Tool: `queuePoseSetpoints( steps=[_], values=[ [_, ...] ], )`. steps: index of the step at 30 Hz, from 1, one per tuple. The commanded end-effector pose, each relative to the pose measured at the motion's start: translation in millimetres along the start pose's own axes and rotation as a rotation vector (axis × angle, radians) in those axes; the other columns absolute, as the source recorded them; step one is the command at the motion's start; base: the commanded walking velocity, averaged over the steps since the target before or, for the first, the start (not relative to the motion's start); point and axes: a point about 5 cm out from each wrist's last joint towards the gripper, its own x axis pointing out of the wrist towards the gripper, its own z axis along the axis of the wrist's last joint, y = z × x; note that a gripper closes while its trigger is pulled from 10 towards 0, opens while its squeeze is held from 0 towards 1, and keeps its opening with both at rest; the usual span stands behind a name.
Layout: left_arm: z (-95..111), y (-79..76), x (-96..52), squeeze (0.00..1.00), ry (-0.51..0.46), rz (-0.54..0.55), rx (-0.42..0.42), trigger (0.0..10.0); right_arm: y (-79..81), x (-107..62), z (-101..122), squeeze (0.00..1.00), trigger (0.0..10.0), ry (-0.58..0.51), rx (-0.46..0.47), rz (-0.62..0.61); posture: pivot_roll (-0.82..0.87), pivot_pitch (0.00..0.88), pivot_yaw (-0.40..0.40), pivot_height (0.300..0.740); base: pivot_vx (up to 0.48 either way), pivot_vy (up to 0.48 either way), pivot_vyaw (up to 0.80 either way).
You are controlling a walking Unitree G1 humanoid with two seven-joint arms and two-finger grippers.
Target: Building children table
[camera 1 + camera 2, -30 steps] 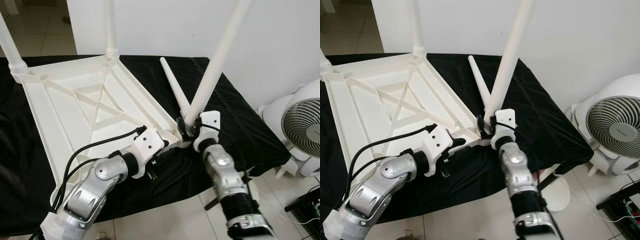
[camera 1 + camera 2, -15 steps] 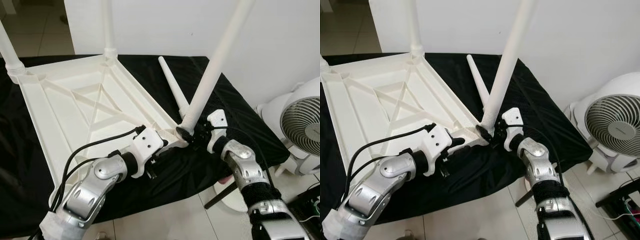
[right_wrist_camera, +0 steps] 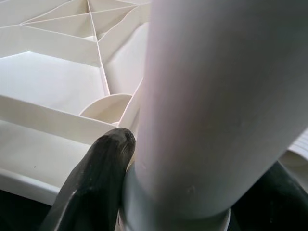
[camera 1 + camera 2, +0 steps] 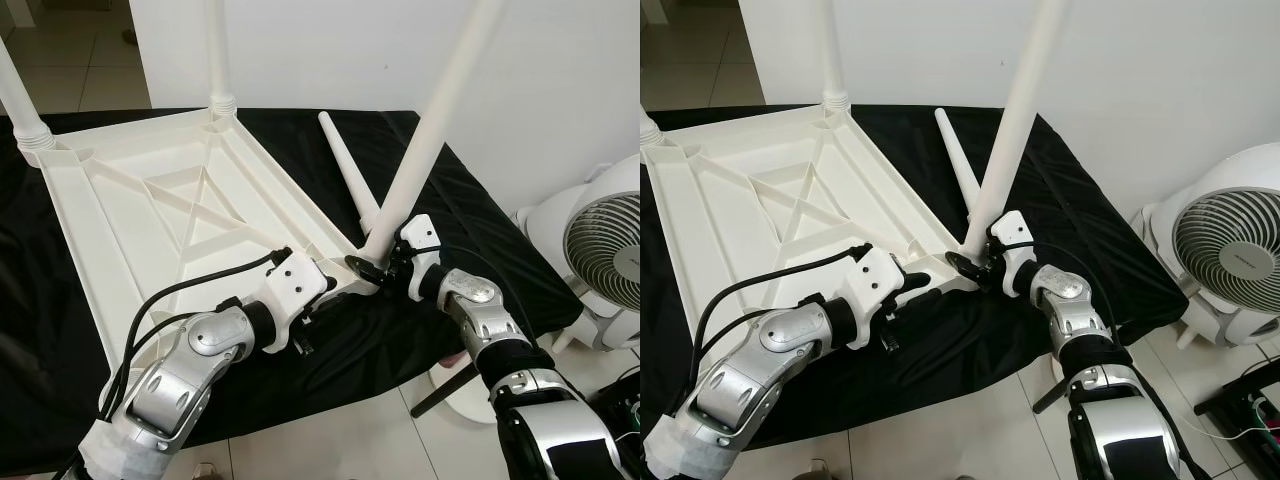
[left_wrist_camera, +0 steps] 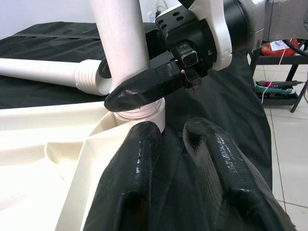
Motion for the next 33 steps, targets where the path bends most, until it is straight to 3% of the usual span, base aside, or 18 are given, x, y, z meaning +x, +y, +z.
queuePoseSetpoints(
  steps=[1,8,9,14,18,20,25,28,33],
  values=[
    [2.1,-2.0,-0.2,0.00,-0.002,-0.033,0.004,10.0,3.1,0.3,-5.4,0.00,0.0,0.024,0.007,0.033,0.11,0.037,-0.097,0.740,0.000,0.000,0.00],
    [2.3,-3.3,-0.3,0.00,-0.005,-0.029,-0.004,10.0,1.9,-6.4,-12.6,0.00,0.0,0.031,0.015,0.043,0.10,0.044,-0.102,0.740,0.000,0.000,0.00],
    [2.2,-3.6,-0.2,0.00,-0.005,-0.029,-0.005,10.0,0.4,-8.0,-13.3,0.00,10.0,0.026,0.029,0.011,0.10,0.046,-0.104,0.740,0.000,0.000,0.00],
    [2.0,-4.9,-0.5,0.00,-0.005,-0.029,-0.007,10.0,-3.0,-10.5,-14.8,0.00,10.0,0.015,0.057,-0.055,0.10,0.048,-0.108,0.740,0.000,0.000,0.00],
    [1.3,-6.4,-0.8,0.00,-0.003,-0.028,-0.012,10.0,-1.7,-11.9,-22.4,0.00,10.0,0.061,0.064,-0.211,0.10,0.049,-0.116,0.740,0.000,0.000,0.00],
    [0.6,-7.0,-0.9,0.00,-0.002,-0.026,-0.015,10.0,3.5,-11.0,-25.7,0.00,10.0,0.061,0.098,-0.323,0.10,0.048,-0.118,0.740,0.000,0.000,0.00],
    [0.9,-7.9,-0.6,0.00,-0.004,-0.028,-0.016,10.0,12.3,-9.4,-29.9,0.00,10.0,0.075,0.134,-0.435,0.10,0.048,-0.121,0.740,0.000,0.000,0.00],
    [0.6,-8.4,-0.5,0.00,-0.003,-0.032,-0.017,10.0,28.3,-6.4,-27.9,0.00,10.0,0.074,0.135,-0.658,0.10,0.049,-0.118,0.740,0.000,0.000,0.00],
    [0.2,-9.6,-0.8,0.00,-0.002,-0.036,-0.018,10.0,35.6,-6.9,-25.3,0.00,10.0,0.084,0.121,-0.771,0.10,0.048,-0.118,0.740,0.000,0.000,0.00]
  ],
)
